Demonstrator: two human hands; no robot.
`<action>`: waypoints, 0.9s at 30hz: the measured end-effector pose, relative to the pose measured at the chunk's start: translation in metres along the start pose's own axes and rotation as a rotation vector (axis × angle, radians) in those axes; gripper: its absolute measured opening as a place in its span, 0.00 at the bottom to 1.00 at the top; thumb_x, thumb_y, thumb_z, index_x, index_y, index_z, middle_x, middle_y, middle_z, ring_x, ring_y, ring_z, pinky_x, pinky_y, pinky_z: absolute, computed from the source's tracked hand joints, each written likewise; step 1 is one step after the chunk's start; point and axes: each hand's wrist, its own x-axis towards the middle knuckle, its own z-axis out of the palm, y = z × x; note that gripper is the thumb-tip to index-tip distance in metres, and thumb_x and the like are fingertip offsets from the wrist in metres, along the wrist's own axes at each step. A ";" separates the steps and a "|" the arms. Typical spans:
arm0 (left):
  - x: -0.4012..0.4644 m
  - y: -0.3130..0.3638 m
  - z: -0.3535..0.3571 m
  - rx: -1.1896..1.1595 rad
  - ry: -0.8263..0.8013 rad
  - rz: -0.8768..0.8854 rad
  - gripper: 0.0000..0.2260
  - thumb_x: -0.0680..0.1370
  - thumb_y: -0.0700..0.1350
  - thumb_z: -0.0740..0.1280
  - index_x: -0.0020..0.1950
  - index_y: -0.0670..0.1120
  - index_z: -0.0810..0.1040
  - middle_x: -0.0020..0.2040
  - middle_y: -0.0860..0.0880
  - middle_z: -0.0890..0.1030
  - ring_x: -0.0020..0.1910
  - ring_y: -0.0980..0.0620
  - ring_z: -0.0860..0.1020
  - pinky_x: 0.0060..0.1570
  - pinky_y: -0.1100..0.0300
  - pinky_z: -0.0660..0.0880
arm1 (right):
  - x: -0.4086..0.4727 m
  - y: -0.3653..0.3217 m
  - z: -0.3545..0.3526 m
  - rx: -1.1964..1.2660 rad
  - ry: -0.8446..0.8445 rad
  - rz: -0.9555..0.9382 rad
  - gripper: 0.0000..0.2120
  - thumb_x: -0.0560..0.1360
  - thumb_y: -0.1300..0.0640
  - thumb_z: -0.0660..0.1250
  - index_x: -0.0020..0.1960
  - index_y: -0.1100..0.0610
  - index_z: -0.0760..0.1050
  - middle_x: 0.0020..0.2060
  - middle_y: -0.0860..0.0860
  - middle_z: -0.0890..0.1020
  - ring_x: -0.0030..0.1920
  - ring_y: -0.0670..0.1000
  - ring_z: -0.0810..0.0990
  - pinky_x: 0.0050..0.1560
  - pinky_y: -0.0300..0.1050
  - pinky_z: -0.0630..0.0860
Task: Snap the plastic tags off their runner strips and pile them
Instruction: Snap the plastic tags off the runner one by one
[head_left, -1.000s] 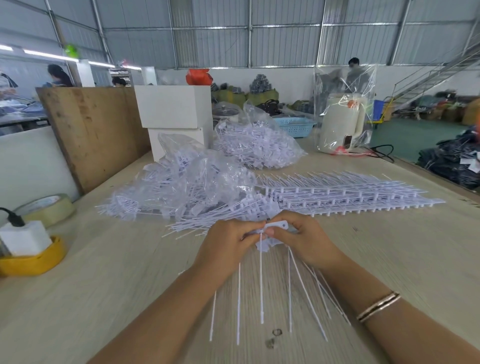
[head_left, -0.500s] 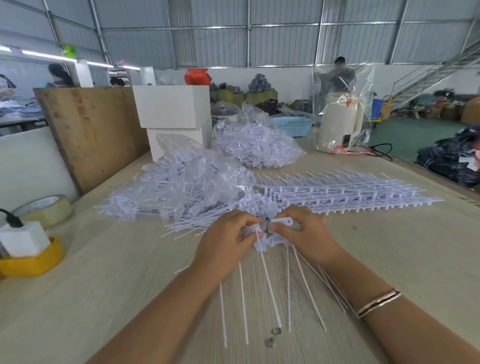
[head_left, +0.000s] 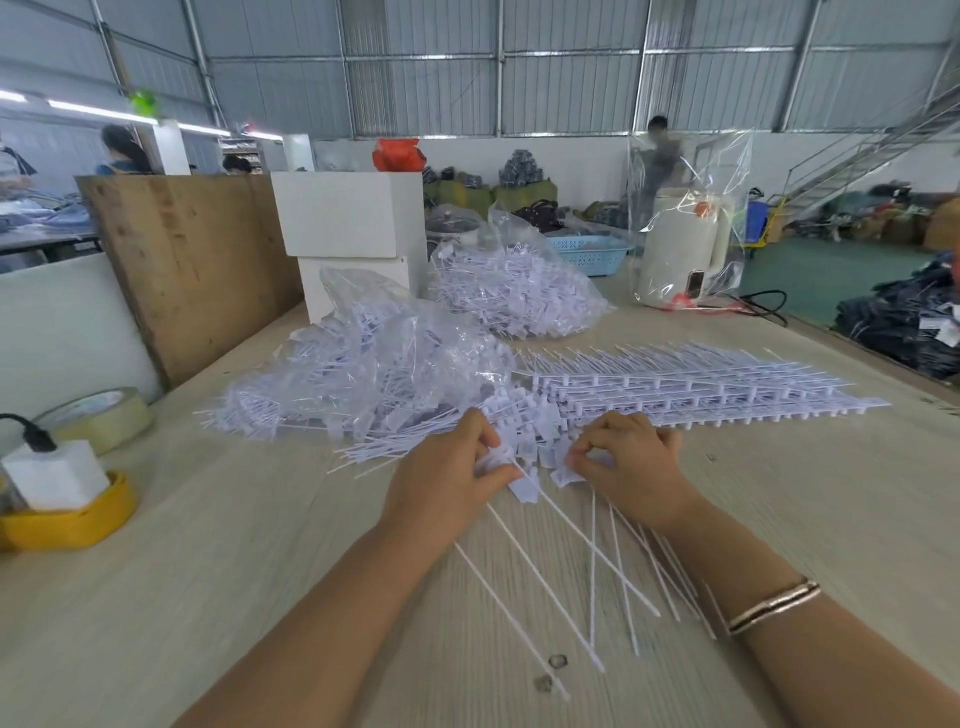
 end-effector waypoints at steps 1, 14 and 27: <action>-0.001 0.002 0.000 0.006 -0.012 0.024 0.13 0.71 0.57 0.70 0.46 0.55 0.68 0.39 0.55 0.78 0.39 0.56 0.76 0.39 0.57 0.73 | -0.001 -0.003 -0.001 0.068 0.032 -0.004 0.06 0.76 0.46 0.64 0.44 0.45 0.80 0.48 0.40 0.75 0.53 0.44 0.67 0.45 0.43 0.49; -0.004 0.015 0.004 -0.004 -0.095 0.169 0.12 0.74 0.60 0.64 0.53 0.55 0.73 0.47 0.59 0.80 0.42 0.60 0.77 0.39 0.61 0.74 | -0.006 -0.029 -0.005 0.600 -0.161 0.027 0.11 0.75 0.53 0.66 0.34 0.51 0.77 0.35 0.45 0.76 0.42 0.45 0.73 0.61 0.60 0.64; -0.003 0.013 0.004 0.088 -0.025 0.270 0.10 0.75 0.47 0.68 0.56 0.49 0.77 0.51 0.55 0.76 0.47 0.56 0.74 0.44 0.61 0.69 | -0.010 -0.026 -0.007 0.749 -0.228 0.057 0.08 0.75 0.53 0.67 0.38 0.53 0.79 0.38 0.54 0.78 0.47 0.52 0.76 0.60 0.52 0.66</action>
